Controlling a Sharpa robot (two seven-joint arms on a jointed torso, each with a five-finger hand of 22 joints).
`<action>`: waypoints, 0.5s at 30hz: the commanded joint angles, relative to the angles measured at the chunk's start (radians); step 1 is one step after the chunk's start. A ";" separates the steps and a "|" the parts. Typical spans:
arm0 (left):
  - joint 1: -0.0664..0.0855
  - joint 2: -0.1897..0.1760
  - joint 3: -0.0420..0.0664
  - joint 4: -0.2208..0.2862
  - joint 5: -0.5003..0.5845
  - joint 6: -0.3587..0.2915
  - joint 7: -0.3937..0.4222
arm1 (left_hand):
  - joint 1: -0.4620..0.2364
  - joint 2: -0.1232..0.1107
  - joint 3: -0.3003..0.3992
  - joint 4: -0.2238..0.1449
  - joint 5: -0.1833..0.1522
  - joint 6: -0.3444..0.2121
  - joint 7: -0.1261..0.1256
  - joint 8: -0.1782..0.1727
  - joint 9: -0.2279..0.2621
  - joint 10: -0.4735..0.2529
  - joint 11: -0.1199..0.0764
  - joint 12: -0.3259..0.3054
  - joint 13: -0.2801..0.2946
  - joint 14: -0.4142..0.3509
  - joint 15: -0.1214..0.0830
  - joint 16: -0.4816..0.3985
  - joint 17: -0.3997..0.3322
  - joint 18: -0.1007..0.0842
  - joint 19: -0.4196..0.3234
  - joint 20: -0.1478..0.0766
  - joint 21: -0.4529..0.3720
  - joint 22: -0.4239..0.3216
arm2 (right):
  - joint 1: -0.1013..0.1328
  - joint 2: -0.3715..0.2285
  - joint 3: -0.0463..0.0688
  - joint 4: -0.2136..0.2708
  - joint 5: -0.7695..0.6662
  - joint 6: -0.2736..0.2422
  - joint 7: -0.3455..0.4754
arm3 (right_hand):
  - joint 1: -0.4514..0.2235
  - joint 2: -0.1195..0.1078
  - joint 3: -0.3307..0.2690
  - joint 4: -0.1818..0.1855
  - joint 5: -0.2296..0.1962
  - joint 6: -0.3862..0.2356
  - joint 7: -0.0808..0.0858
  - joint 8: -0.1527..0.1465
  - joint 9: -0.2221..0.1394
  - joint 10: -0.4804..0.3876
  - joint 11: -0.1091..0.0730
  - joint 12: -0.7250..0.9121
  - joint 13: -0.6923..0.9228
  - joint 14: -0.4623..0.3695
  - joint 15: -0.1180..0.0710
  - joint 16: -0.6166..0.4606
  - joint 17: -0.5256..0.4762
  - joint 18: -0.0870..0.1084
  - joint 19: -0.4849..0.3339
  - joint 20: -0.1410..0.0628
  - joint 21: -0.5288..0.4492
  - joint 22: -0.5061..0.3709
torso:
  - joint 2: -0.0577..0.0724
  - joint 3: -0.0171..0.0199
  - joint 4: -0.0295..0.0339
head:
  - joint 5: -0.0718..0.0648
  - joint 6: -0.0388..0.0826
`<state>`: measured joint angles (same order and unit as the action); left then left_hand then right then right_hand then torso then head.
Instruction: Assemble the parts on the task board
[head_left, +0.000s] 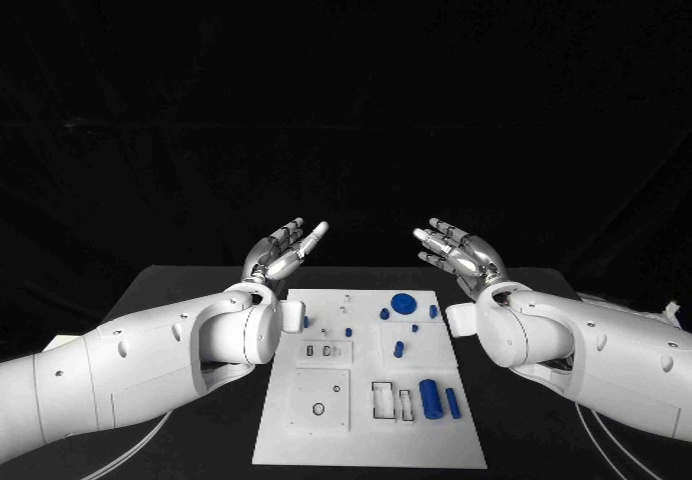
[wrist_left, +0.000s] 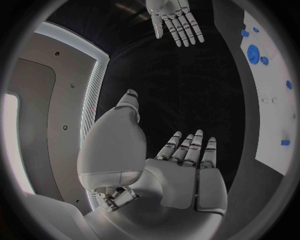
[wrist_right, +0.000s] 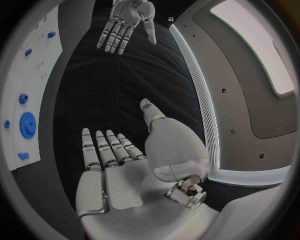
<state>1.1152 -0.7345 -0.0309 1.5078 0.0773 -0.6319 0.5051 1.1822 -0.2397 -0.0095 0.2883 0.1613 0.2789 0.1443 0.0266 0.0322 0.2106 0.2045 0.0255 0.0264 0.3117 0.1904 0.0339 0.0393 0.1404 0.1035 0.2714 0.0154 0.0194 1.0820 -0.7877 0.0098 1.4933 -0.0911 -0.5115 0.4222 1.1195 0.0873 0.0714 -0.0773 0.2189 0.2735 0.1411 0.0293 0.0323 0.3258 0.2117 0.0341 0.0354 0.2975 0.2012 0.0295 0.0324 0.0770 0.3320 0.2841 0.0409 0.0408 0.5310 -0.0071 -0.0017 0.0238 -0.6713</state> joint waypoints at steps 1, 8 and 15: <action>0.001 0.002 0.001 0.000 0.021 0.054 0.016 | 0.049 0.012 0.018 0.013 0.000 0.048 0.108 0.014 0.006 0.048 0.015 0.008 0.006 0.058 0.010 0.014 0.008 0.019 0.019 0.017 0.011 0.006 | 0.004 0.000 0.001 -0.010 -0.091 0.185 -0.059 | 0.140 0.002 0.020 -0.095 0.004 0.224 0.134 0.033 0.020 0.288 0.034 0.039 0.021 0.319 0.026 0.052 0.024 0.054 0.254 0.006 0.060 0.030 | 0.000 -0.0001 -0.0002 | 0.000 0.000; 0.006 -0.024 0.002 -0.006 0.022 0.085 0.044 | 0.089 0.127 0.102 0.005 -0.023 0.345 0.132 0.077 0.038 0.440 0.037 0.087 0.042 0.472 0.022 0.132 0.061 0.010 0.444 0.021 0.171 0.091 | 0.020 0.002 0.005 -0.083 -0.297 0.119 -0.008 | 0.189 0.003 0.057 -0.157 0.008 0.596 0.089 0.079 0.040 0.631 -0.024 0.084 0.027 0.681 -0.042 0.114 0.033 0.109 0.502 -0.011 0.149 0.053 | 0.001 -0.0004 -0.0028 | -0.013 -0.008; 0.008 -0.055 0.002 0.006 0.022 0.133 0.051 | 0.156 0.188 0.121 -0.034 -0.031 0.654 0.075 0.136 0.053 0.775 -0.034 0.146 0.051 0.781 -0.071 0.223 0.106 0.044 0.811 -0.041 0.314 0.137 | 0.032 0.000 0.012 -0.117 -0.508 0.122 -0.052 | 0.152 -0.009 0.138 -0.204 0.014 0.703 0.073 0.060 0.034 0.756 -0.052 0.049 0.026 0.838 -0.089 0.096 0.030 0.108 0.632 -0.064 0.195 0.052 | 0.013 0.0029 -0.0039 | -0.012 -0.013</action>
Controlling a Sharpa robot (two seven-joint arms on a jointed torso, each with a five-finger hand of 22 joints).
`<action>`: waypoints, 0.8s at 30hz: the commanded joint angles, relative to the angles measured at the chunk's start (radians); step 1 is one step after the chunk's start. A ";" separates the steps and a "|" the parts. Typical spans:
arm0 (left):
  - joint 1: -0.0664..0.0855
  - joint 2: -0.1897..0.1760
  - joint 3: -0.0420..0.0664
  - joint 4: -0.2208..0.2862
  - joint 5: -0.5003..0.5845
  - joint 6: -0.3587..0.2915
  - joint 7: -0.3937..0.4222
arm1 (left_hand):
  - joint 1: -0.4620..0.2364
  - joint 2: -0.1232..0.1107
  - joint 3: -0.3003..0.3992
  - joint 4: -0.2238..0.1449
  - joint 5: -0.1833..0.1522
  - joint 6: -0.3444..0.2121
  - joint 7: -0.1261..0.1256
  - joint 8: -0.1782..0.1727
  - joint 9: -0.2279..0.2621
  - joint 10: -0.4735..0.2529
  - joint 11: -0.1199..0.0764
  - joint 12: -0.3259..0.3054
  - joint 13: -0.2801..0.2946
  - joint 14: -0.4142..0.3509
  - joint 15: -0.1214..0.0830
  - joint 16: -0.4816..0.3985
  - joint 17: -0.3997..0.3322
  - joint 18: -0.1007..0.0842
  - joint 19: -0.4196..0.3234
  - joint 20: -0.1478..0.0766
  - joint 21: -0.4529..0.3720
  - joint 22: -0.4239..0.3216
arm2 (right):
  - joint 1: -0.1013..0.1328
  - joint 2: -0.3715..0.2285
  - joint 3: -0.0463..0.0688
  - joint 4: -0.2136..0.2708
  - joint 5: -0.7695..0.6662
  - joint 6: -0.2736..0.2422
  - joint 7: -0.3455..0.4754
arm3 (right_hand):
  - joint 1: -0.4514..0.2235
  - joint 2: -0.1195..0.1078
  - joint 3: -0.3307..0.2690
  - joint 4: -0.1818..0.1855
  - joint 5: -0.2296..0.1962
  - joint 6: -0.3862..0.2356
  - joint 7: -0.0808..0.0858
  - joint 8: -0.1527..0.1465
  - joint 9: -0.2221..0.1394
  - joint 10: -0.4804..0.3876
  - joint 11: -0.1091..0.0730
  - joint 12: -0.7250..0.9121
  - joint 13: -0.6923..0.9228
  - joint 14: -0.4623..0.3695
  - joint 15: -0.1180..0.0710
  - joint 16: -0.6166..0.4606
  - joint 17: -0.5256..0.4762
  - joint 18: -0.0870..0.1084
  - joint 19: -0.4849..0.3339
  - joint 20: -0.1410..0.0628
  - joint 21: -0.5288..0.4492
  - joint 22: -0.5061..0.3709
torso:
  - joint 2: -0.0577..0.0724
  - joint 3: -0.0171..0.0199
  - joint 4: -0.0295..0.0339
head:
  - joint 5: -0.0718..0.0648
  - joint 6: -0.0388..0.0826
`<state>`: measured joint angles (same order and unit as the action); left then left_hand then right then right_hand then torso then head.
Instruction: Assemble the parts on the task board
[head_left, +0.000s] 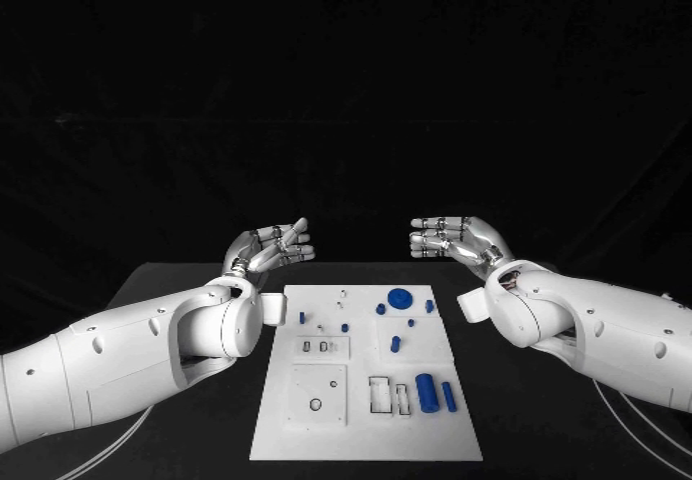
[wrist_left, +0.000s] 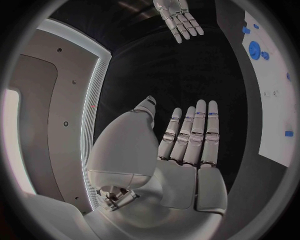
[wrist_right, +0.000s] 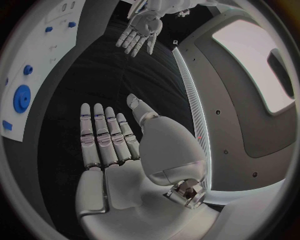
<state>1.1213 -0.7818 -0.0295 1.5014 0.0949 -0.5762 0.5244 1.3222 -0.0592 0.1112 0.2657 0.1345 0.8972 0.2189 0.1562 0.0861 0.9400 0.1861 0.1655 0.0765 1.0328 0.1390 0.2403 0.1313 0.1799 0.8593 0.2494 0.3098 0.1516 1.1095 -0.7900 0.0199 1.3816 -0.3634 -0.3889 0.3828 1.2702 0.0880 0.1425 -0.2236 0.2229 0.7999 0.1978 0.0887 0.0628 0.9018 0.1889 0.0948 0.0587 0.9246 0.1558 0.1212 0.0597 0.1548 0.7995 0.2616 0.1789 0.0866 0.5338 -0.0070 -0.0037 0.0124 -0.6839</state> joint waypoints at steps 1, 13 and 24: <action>0.002 -0.015 0.001 0.019 0.004 0.092 0.029 | 0.025 0.013 0.002 -0.019 -0.004 0.051 -0.006 0.006 -0.002 0.070 -0.025 0.007 0.001 0.090 -0.030 0.022 0.024 0.005 0.082 -0.028 0.028 0.006 | 0.009 0.003 0.003 -0.009 -0.274 0.007 -0.023 | 0.000 -0.015 0.074 -0.062 0.010 0.187 0.014 -0.001 0.004 0.193 -0.033 -0.014 0.003 0.222 -0.048 0.001 0.003 0.030 0.175 -0.045 0.061 0.007 | 0.014 0.0042 -0.0027 | 0.000 0.001; 0.010 -0.117 0.010 0.167 0.004 0.197 -0.011 | 0.070 0.005 0.002 -0.075 -0.005 0.126 -0.037 -0.022 -0.014 0.195 -0.067 -0.025 0.001 0.253 -0.085 0.074 0.136 0.003 0.229 -0.085 0.094 0.028 | 0.066 -0.007 0.018 -0.008 -0.749 0.076 -0.160 | 0.030 -0.079 0.088 -0.060 0.006 0.287 -0.038 -0.002 0.013 0.374 -0.107 -0.002 0.018 0.536 -0.152 0.099 0.057 0.030 0.428 -0.162 0.280 0.110 | 0.082 0.0022 0.0017 | -0.016 0.023; 0.023 -0.160 0.015 0.280 0.006 0.207 -0.024 | 0.054 -0.001 -0.022 -0.087 -0.005 0.137 -0.039 -0.056 -0.016 0.215 -0.070 -0.062 0.004 0.250 -0.092 0.139 0.235 0.000 0.265 -0.098 0.166 0.070 | 0.111 -0.001 0.024 0.034 -1.260 0.189 -0.341 | -0.016 -0.109 0.129 -0.049 -0.017 0.307 -0.063 -0.023 0.011 0.327 -0.114 -0.034 0.006 0.536 -0.158 0.096 0.138 0.021 0.515 -0.182 0.501 0.244 | 0.139 -0.0134 0.0281 | -0.047 0.031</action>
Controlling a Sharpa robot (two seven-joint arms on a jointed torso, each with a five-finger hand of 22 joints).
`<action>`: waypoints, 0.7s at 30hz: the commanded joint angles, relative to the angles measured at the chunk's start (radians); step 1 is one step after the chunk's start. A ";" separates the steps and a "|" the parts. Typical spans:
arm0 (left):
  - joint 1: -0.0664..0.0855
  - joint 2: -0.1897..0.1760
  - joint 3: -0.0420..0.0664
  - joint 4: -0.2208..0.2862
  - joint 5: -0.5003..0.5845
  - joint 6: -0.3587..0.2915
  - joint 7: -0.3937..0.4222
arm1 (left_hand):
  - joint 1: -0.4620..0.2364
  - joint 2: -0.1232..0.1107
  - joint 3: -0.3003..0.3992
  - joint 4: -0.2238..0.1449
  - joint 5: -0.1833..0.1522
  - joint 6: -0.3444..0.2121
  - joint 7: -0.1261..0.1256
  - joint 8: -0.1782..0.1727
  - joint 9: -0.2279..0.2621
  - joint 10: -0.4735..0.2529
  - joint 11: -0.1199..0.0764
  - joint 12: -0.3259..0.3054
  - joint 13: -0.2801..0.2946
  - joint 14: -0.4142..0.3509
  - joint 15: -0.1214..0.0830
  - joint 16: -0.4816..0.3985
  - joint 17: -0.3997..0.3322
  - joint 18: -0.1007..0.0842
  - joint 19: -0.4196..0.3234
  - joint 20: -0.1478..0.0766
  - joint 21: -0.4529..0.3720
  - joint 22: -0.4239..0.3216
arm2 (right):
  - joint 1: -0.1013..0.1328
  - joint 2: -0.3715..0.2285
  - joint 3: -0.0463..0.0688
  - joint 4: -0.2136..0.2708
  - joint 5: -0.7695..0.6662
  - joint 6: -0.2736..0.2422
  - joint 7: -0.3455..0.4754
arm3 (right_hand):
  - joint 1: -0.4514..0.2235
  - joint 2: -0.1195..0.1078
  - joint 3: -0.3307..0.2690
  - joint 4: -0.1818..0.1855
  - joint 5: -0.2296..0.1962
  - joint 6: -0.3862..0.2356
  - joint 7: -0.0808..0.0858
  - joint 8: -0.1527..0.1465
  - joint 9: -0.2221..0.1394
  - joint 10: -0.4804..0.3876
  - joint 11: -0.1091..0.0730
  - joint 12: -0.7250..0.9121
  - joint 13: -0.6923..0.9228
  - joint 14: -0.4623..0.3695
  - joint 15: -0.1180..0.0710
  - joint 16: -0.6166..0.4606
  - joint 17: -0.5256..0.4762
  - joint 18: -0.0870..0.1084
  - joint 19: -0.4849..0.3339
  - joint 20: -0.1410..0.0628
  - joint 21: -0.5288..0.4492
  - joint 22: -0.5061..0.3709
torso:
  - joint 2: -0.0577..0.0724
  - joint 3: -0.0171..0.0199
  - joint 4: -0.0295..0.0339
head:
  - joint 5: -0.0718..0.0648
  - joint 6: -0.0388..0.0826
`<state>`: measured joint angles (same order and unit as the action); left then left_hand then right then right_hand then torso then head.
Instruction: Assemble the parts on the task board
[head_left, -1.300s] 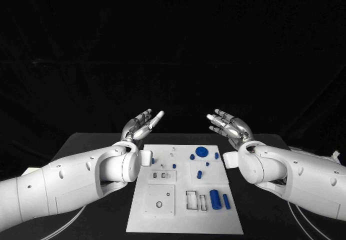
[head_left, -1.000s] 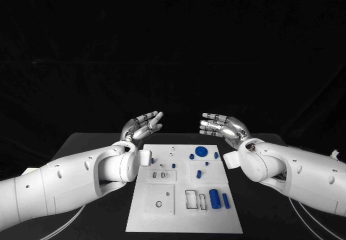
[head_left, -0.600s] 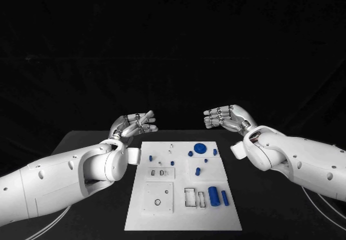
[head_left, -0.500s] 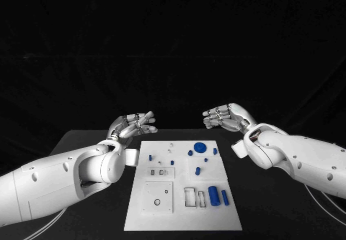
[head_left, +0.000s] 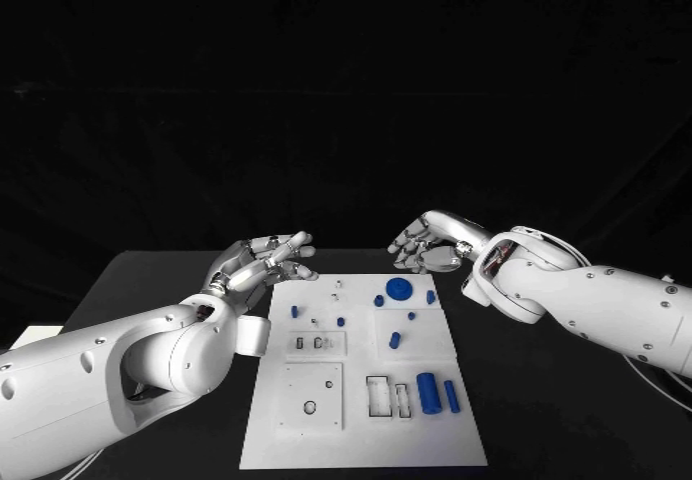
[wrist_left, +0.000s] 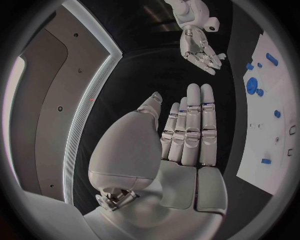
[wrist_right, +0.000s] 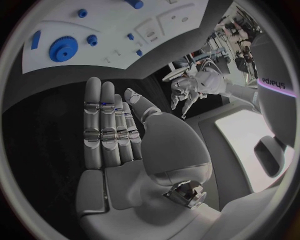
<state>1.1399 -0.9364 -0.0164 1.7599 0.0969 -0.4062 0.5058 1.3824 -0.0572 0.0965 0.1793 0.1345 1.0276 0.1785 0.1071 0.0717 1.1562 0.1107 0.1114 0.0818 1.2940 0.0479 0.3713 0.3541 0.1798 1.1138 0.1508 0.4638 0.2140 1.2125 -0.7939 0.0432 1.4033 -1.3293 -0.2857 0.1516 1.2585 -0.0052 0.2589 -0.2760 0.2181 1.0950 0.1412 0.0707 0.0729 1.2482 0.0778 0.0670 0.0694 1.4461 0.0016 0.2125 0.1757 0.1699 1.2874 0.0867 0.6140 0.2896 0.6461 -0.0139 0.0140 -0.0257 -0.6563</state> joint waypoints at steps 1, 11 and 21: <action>0.006 -0.009 0.003 0.030 0.004 0.037 -0.005 | -0.007 -0.002 -0.009 -0.001 -0.005 0.007 0.001 -0.009 -0.001 -0.003 0.006 -0.011 -0.002 -0.014 -0.001 0.012 0.019 0.000 0.011 0.000 0.019 0.012 | 0.012 0.003 0.001 0.017 -0.324 0.095 -0.122 | -0.007 -0.018 0.017 0.005 -0.017 0.013 -0.007 -0.005 0.001 -0.025 -0.003 -0.005 -0.005 0.014 -0.004 0.004 0.029 0.000 0.038 -0.007 0.110 0.089 | 0.031 -0.0074 0.0119 | -0.010 0.004; 0.019 -0.031 0.012 0.075 0.010 0.038 -0.006 | -0.007 0.006 -0.013 -0.013 -0.004 0.005 0.005 -0.027 -0.002 -0.016 0.012 -0.034 -0.006 -0.059 0.007 0.014 0.052 -0.003 -0.018 0.004 0.044 0.031 | 0.027 0.015 0.001 0.041 -0.458 0.155 -0.194 | -0.027 -0.053 0.055 0.031 -0.011 0.023 0.006 -0.007 0.001 -0.041 0.005 -0.005 -0.004 0.011 0.001 -0.006 0.087 -0.026 0.048 0.003 0.349 0.354 | 0.065 -0.0140 0.0284 | -0.013 0.017; 0.031 -0.045 0.014 0.078 0.018 0.033 -0.002 | -0.011 0.008 -0.019 -0.020 -0.004 -0.002 0.009 -0.038 -0.002 -0.027 0.019 -0.044 -0.008 -0.091 0.015 -0.009 0.059 -0.003 -0.053 0.012 0.042 0.033 | 0.028 0.033 0.001 0.023 -0.492 0.185 -0.210 | -0.021 -0.079 0.069 0.047 -0.041 0.005 0.008 -0.009 -0.003 -0.064 0.010 -0.006 -0.004 0.011 0.003 -0.015 0.121 -0.028 0.027 0.010 0.414 0.417 | 0.085 -0.0202 0.0419 | -0.021 0.021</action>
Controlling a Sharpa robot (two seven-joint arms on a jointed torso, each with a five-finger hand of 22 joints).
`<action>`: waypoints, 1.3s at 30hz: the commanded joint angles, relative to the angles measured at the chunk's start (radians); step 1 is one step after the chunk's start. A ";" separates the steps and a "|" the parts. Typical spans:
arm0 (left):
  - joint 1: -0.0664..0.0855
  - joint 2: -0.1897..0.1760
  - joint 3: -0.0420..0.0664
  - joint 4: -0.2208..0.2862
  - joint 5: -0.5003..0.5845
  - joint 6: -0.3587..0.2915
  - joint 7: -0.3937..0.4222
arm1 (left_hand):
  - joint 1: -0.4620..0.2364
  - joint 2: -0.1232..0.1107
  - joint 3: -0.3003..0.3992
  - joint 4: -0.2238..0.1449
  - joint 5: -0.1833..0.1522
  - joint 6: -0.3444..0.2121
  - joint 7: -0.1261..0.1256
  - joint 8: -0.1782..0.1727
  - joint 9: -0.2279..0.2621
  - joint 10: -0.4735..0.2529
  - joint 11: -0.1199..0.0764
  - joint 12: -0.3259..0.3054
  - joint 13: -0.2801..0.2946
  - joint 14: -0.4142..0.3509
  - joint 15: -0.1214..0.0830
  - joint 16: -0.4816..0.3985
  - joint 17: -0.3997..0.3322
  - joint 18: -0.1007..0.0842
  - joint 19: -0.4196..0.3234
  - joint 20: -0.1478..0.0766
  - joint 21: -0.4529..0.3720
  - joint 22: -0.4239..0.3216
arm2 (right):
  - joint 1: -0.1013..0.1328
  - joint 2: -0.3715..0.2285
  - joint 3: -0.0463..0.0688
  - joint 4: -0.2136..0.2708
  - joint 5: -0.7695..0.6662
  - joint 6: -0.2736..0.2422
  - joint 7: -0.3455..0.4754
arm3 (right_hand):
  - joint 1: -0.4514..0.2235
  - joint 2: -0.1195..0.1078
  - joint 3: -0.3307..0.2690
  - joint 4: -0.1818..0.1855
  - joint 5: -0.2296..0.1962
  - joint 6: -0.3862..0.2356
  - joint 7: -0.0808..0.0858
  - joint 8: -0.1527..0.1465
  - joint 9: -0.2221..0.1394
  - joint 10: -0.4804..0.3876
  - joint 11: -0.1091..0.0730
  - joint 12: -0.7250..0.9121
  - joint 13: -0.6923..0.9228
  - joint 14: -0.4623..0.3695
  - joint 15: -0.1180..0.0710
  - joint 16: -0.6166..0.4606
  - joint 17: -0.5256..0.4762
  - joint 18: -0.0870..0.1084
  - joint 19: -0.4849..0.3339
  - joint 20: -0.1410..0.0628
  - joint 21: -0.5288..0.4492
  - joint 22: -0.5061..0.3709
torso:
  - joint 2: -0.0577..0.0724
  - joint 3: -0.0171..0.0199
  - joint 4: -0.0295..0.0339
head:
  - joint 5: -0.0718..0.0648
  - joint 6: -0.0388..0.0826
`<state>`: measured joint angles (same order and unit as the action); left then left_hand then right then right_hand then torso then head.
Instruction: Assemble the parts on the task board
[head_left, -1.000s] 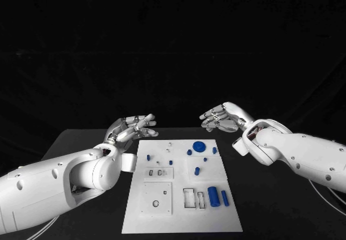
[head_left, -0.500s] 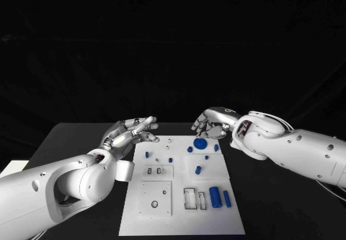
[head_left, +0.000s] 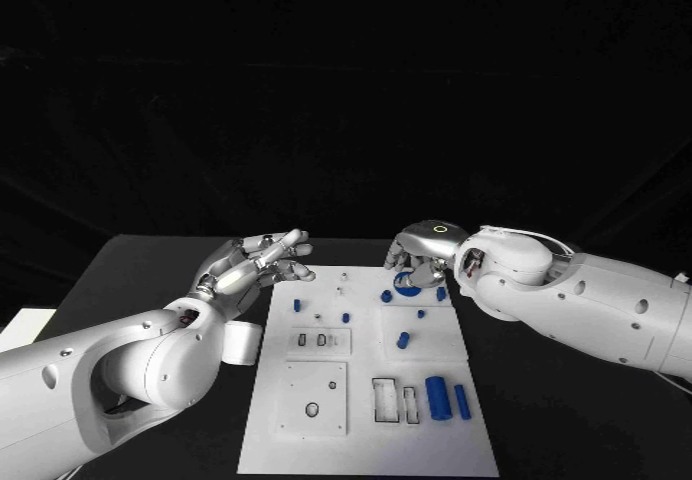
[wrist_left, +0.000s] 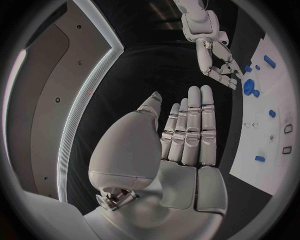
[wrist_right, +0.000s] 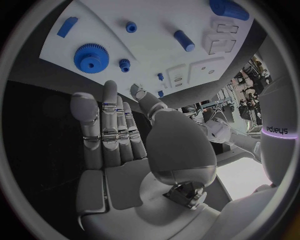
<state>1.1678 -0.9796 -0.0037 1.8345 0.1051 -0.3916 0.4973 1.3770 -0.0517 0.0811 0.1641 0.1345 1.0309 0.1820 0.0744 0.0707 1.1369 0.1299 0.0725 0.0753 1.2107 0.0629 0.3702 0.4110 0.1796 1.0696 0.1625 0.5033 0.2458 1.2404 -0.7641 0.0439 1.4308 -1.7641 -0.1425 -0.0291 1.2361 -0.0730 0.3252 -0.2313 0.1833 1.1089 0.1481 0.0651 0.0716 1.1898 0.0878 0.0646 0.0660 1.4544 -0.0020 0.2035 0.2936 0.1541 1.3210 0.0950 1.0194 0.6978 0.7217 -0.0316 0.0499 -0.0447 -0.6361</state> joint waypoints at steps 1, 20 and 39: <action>0.004 -0.003 0.001 0.003 0.012 0.018 0.007 | -0.006 0.003 -0.005 -0.006 -0.004 -0.007 0.007 -0.007 -0.001 -0.010 0.001 -0.006 -0.002 -0.012 0.002 -0.012 0.002 -0.003 -0.014 0.002 0.002 0.001 | 0.000 0.006 0.001 -0.008 -0.059 0.042 -0.029 | 0.003 -0.013 0.005 0.005 -0.008 -0.012 0.001 -0.003 -0.002 -0.006 0.001 -0.002 0.000 0.003 0.007 -0.008 0.007 -0.013 -0.006 0.002 0.019 0.020 | 0.010 -0.0028 0.0069 | -0.003 0.002; 0.007 -0.010 0.001 0.001 0.015 0.016 0.009 | -0.007 0.004 -0.007 -0.008 -0.004 -0.011 0.010 -0.008 -0.002 -0.014 0.003 -0.007 -0.002 -0.021 0.005 -0.020 0.003 -0.003 -0.023 0.005 0.001 0.001 | -0.009 0.034 0.000 -0.035 -0.058 0.082 -0.017 | 0.017 -0.011 0.023 0.017 -0.008 -0.004 0.009 0.001 0.001 -0.002 0.004 -0.001 0.001 0.002 0.008 -0.016 0.027 -0.017 -0.010 0.005 0.060 0.063 | 0.035 -0.0102 0.0181 | -0.011 0.007; 0.010 -0.016 0.001 0.001 0.016 0.012 0.006 | -0.007 0.004 -0.007 -0.010 -0.004 -0.014 0.013 -0.010 -0.002 -0.018 0.005 -0.008 -0.003 -0.021 0.006 -0.022 0.005 -0.002 -0.026 0.007 0.001 0.001 | -0.023 0.042 -0.001 -0.048 -0.057 0.112 -0.019 | 0.023 -0.003 0.051 0.039 -0.013 0.020 0.002 0.003 0.005 0.011 -0.002 0.000 0.000 0.000 0.007 -0.026 0.051 -0.018 -0.018 0.006 0.091 0.091 | 0.055 -0.0157 0.0193 | -0.014 0.010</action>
<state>1.1761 -0.9961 -0.0033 1.8337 0.1186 -0.3921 0.4979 1.3772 -0.0516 0.0757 0.1587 0.1345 1.0199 0.1927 0.0686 0.0700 1.1238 0.1355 0.0689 0.0736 1.1955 0.0679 0.3515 0.4141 0.1794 1.0503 0.1676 0.5033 0.2455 1.2180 -0.7229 0.0428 1.3826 -1.8067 -0.0514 -0.0447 1.2503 -0.0740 0.3722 -0.1929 0.1736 1.1222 0.1518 0.0652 0.0763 1.1925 0.0852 0.0646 0.0662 1.4541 -0.0020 0.1808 0.3432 0.1543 1.3104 0.0985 1.1075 0.7876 0.7721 -0.0456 0.0691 -0.0584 -0.6279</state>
